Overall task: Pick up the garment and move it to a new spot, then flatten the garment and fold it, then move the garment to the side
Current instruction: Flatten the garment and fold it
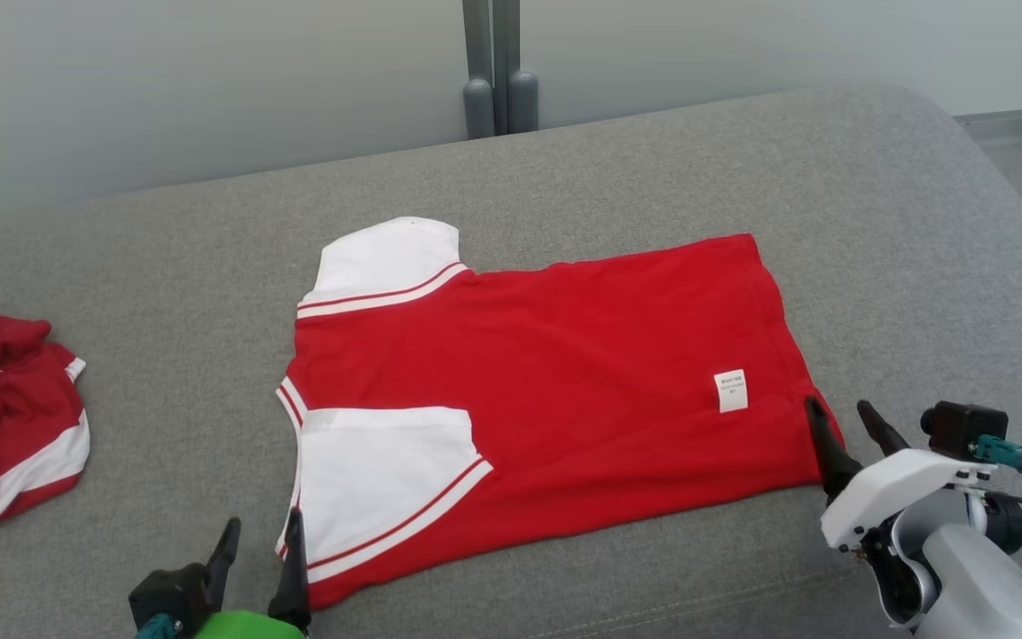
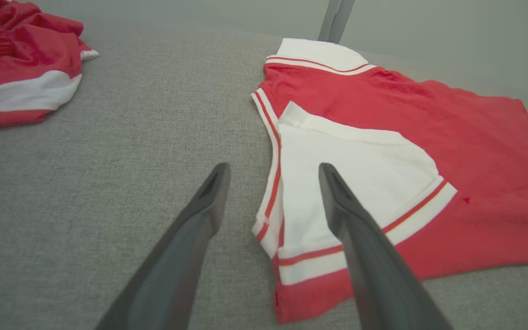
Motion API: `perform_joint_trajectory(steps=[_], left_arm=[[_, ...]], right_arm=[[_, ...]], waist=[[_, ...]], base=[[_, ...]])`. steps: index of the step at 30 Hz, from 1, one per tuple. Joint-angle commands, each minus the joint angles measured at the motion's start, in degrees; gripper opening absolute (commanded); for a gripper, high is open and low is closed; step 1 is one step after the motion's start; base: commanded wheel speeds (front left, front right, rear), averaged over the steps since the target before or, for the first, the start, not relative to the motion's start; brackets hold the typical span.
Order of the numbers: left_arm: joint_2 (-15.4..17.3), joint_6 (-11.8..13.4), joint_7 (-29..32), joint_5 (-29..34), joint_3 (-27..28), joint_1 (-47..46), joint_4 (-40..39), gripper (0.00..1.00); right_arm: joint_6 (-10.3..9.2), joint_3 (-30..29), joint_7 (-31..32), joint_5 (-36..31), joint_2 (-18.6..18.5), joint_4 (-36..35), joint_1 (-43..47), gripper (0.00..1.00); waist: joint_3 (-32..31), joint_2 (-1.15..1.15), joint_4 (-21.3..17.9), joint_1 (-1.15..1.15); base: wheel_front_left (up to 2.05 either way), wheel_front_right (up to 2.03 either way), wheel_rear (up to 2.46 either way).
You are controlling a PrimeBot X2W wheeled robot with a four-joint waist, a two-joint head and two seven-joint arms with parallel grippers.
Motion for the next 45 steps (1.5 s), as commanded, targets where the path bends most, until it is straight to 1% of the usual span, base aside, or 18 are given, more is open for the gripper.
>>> perform_joint_trajectory(steps=[1,4,8,12,15,18,21,24,29,32,37,38,40,41,43,44,45], left_arm=[[0.17,0.48,0.03,0.82,0.66,0.82,-1.75,1.00],[0.09,1.30,0.03,2.51,1.70,1.80,-6.30,1.00],[0.02,3.13,0.03,4.56,2.66,3.11,-12.06,1.00],[-0.01,4.42,0.03,5.86,3.94,4.29,-15.92,1.00],[-0.03,5.19,0.04,5.98,4.35,5.27,-17.93,1.00],[-0.03,5.33,0.04,5.50,4.53,5.62,-18.97,1.00],[0.08,4.24,0.04,6.55,4.29,4.11,-18.42,1.00],[1.15,3.31,0.04,7.61,4.05,1.28,-17.93,1.00],[4.33,1.40,0.44,7.25,3.44,-5.93,-14.57,1.00],[6.70,0.44,2.59,5.89,2.61,-11.77,-12.50,1.00],[11.53,-0.31,6.80,3.25,0.83,-21.80,-9.93,1.00],[12.88,-0.42,7.78,3.19,-0.06,-23.62,-8.96,1.00],[14.26,-0.43,9.40,1.00,-1.56,-27.35,-7.37,1.00],[15.62,-0.45,10.26,0.50,-3.27,-28.95,-6.52,1.00],[17.78,-0.42,11.73,-2.54,-5.29,-32.33,-4.84,1.00],[17.78,-0.42,11.73,-2.54,-5.29,-32.33,-4.84,1.00],[19.05,-0.43,12.51,-3.59,-6.65,-33.71,-4.07,1.00]], right_arm=[[-0.08,-0.37,-0.40,-1.04,0.09,-1.67,1.32,1.00],[-0.08,-2.11,-0.47,-3.14,0.69,-6.98,2.36,1.00],[-0.08,-5.29,-0.47,-7.71,2.08,-14.39,5.44,1.00],[-0.08,-8.21,-0.49,-12.79,3.91,-21.14,8.31,1.00],[-0.08,-10.16,-0.49,-16.26,5.39,-24.82,10.94,1.00],[-0.08,-11.15,-0.49,-18.34,6.63,-26.71,12.58,1.00],[-0.08,-11.26,-0.50,-19.57,7.38,-27.53,12.80,1.00],[-0.08,-10.86,-0.50,-20.28,7.86,-27.92,11.62,1.00],[-0.08,-9.50,-0.50,-20.96,8.55,-28.53,9.18,1.00],[-0.08,-9.28,-0.50,-20.98,9.21,-28.97,7.38,1.00],[-0.08,-8.00,-0.49,-21.05,10.72,-29.95,3.11,1.00],[-0.08,-7.83,-0.50,-21.07,10.99,-30.13,2.31,1.00],[-0.08,-7.37,-0.50,-21.03,11.57,-30.44,0.58,1.00],[-0.08,-7.17,-0.50,-20.97,11.79,-30.60,-0.14,1.00],[-0.08,-6.83,-0.50,-20.85,12.04,-30.78,-1.61,1.00],[-0.08,-6.83,-0.50,-20.85,12.04,-30.78,-1.61,1.00],[-0.08,-6.66,-0.50,-20.78,12.09,-30.81,-2.27,1.00]], waist=[[-0.12,0.00,0.03,0.00],[-0.35,0.00,0.20,0.00],[-0.45,0.00,0.62,0.00],[-0.49,0.00,1.15,0.00],[-0.41,0.00,1.59,0.00],[-0.09,0.00,1.88,0.00],[0.59,0.00,1.79,0.00],[1.62,0.00,1.12,0.00],[4.53,0.00,-1.17,0.00],[6.89,0.00,-2.90,0.00],[12.25,0.00,-6.24,0.00],[13.24,0.00,-6.78,0.00],[15.23,0.00,-7.73,0.00],[16.10,0.00,-8.20,0.00],[17.82,0.00,-8.98,0.00],[17.82,0.00,-8.98,0.00],[18.57,0.00,-9.39,0.00]], base=[[0.00,0.00,0.00],[0.00,0.00,0.00],[0.00,0.00,0.00],[0.00,0.00,0.00],[0.00,0.00,0.00],[0.00,0.00,0.00],[0.00,0.00,0.00],[0.00,0.00,0.00],[0.00,0.00,0.00],[0.00,0.00,0.00],[0.00,0.00,0.00],[0.00,0.00,0.00],[0.00,0.00,0.00],[0.00,0.00,0.00],[0.00,0.00,0.00],[0.00,0.00,0.00],[0.00,0.00,0.00]])
